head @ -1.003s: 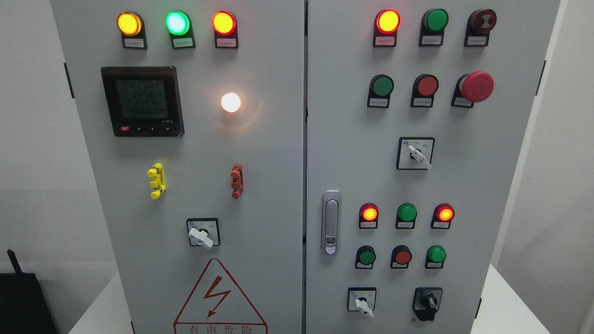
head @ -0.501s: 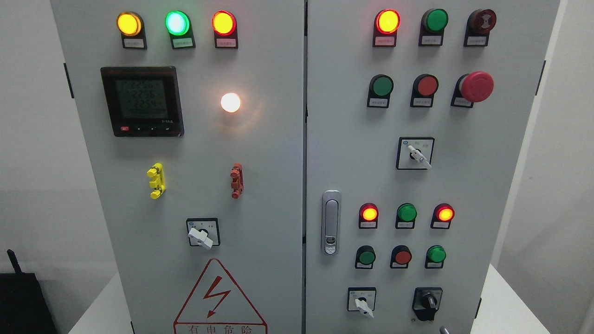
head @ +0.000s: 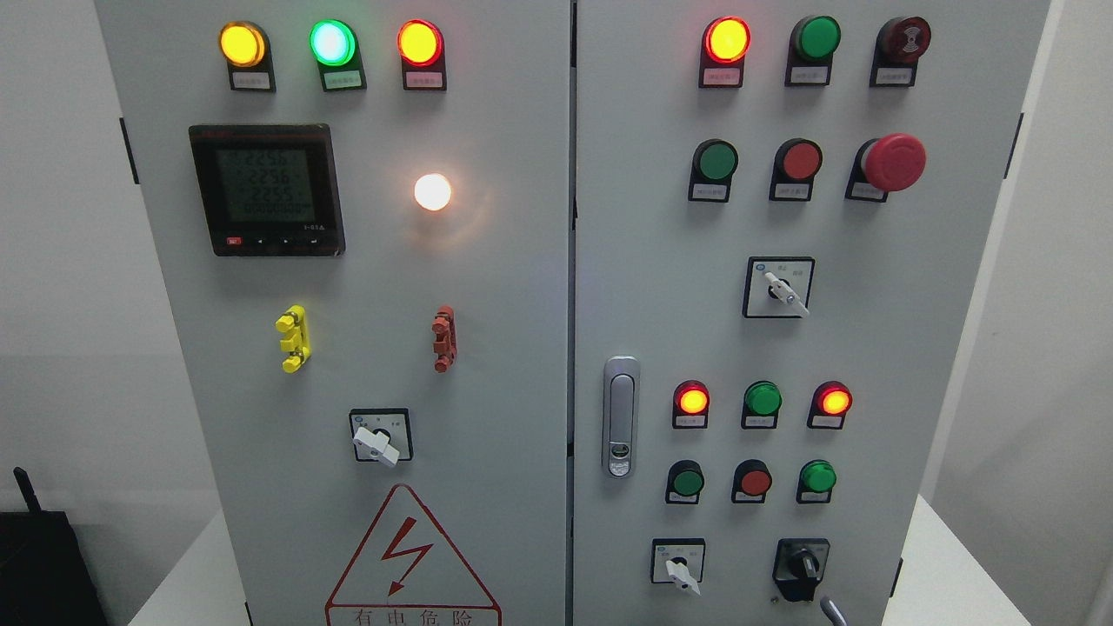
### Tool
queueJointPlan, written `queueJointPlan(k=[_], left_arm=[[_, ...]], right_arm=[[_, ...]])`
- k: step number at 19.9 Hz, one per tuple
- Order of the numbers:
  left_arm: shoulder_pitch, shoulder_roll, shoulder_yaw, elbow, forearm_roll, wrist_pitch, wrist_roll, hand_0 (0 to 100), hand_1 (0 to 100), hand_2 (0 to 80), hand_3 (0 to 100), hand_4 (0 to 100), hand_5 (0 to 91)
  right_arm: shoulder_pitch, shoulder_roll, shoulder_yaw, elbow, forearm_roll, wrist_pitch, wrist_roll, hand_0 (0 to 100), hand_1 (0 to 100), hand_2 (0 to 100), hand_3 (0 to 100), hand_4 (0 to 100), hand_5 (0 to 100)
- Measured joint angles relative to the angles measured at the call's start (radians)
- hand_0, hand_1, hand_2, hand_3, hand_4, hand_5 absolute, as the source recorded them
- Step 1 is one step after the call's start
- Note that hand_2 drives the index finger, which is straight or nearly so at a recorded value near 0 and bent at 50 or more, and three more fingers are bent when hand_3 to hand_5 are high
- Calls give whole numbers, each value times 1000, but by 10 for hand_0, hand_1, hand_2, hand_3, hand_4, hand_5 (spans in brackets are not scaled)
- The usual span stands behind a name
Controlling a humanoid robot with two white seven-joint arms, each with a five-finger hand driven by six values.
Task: Trip black knob to open circuit
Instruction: 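Reach the right hand up to the black rotary knob at the bottom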
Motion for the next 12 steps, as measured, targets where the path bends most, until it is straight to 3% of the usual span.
queueJointPlan(k=[12], left_arm=[[0,0,0,0,0,0,0,120,389,0,0,0,0]], right_arm=[[-8,0,4,2,0,6,0,1000,1000,0,1000,1000,885]])
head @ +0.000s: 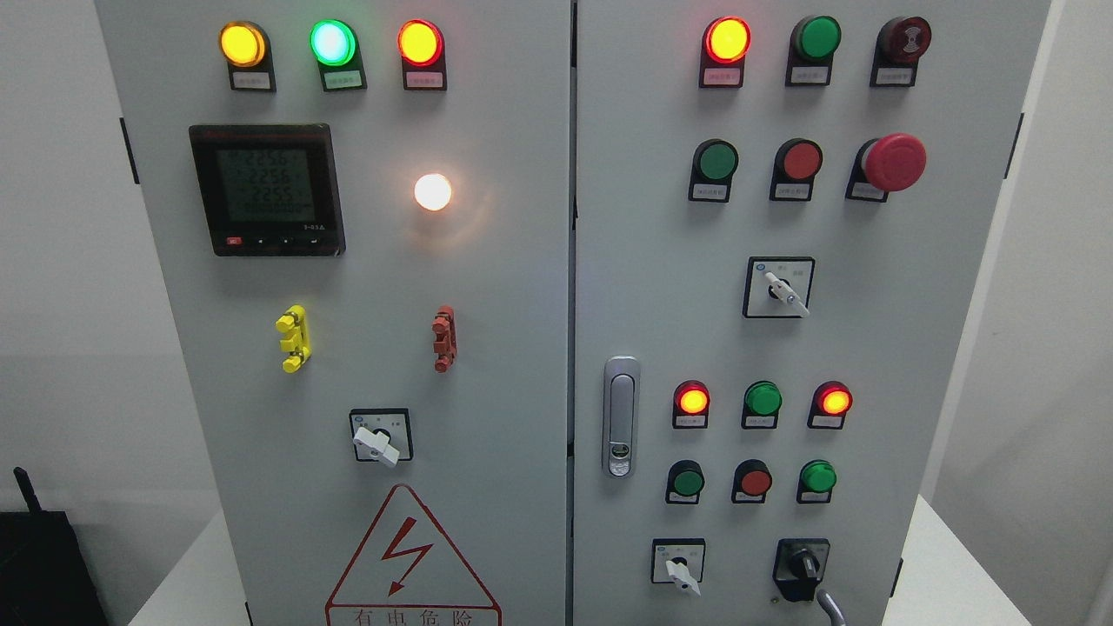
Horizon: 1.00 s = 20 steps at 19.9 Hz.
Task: Trip black knob to open circuit
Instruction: 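Reach the right hand up to the black rotary knob at the bottom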
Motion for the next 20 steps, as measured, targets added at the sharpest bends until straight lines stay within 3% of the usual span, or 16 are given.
queueJointPlan(k=[20], left_arm=[[0,0,0,0,0,0,0,120,389,0,0,0,0]], right_arm=[[0,-3,21,1,-1,0,14,1000,1000,0,1000,1000,885]])
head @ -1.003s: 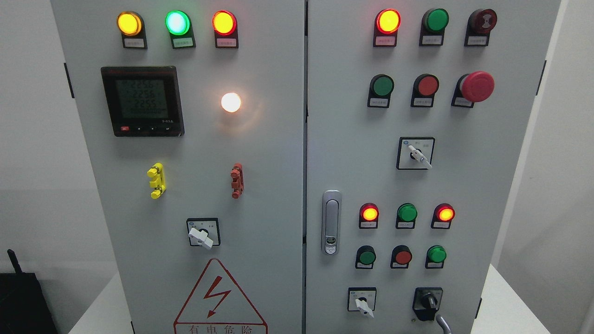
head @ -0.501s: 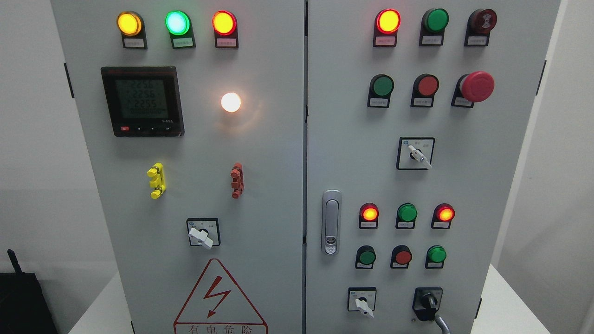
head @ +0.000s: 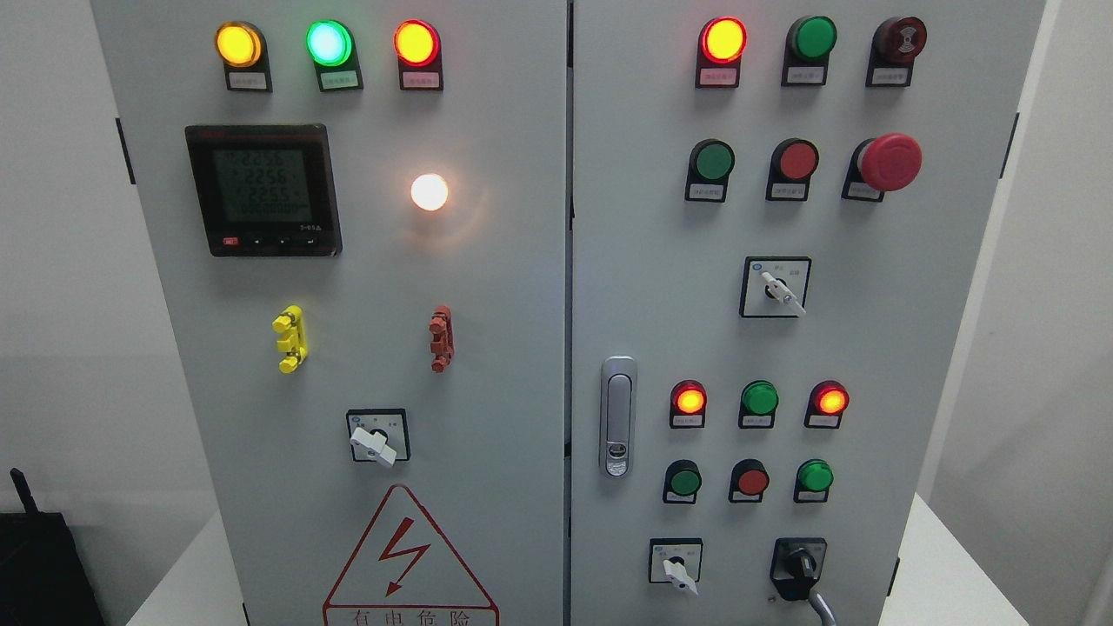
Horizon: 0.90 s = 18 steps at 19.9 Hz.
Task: Trip black knob to open circuit
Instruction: 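Reach the right hand up to the black rotary knob at the bottom, then grip the black knob with the right hand and twist it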
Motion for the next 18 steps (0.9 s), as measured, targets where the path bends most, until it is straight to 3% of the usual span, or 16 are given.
queueJointPlan(k=[18], left_arm=[[0,0,0,0,0,0,0,120,389,0,0,0,0]], right_arm=[[-17,-1,5,23,0,0,1,1000,1000,0,1000,1000,885]])
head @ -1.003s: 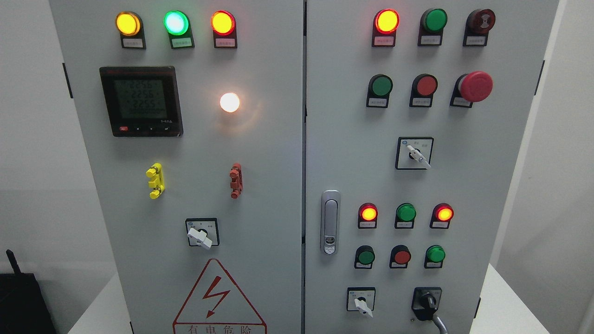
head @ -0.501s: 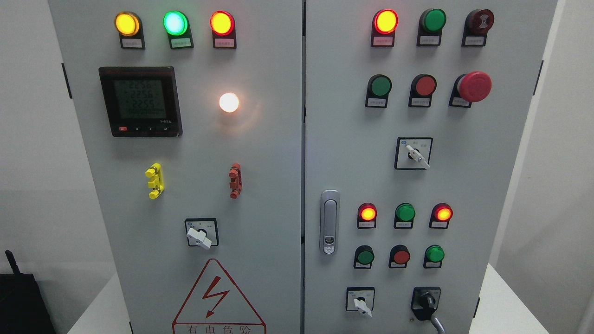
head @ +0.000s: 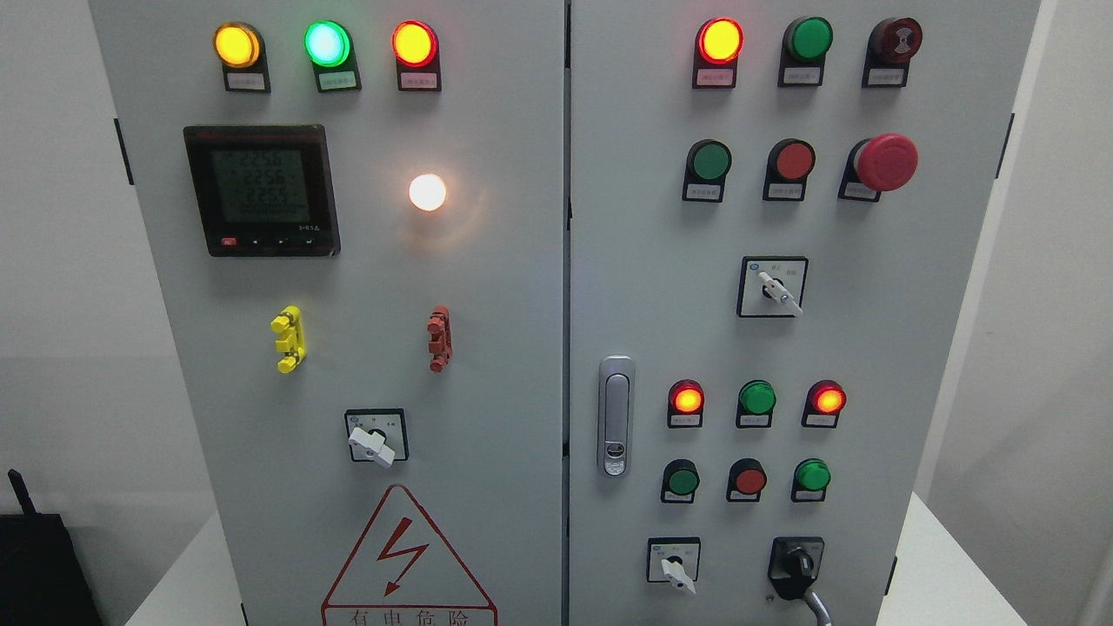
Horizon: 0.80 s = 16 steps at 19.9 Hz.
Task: Trip black knob to open circuit
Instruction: 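Grip the black knob with the right hand and twist it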
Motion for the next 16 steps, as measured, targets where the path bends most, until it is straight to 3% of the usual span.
queueJointPlan(k=[16], left_arm=[[0,0,0,0,0,0,0,120,389,0,0,0,0]], right_arm=[[-2,0,12,1,-1,0,1,1000,1000,0,1000,1000,884]])
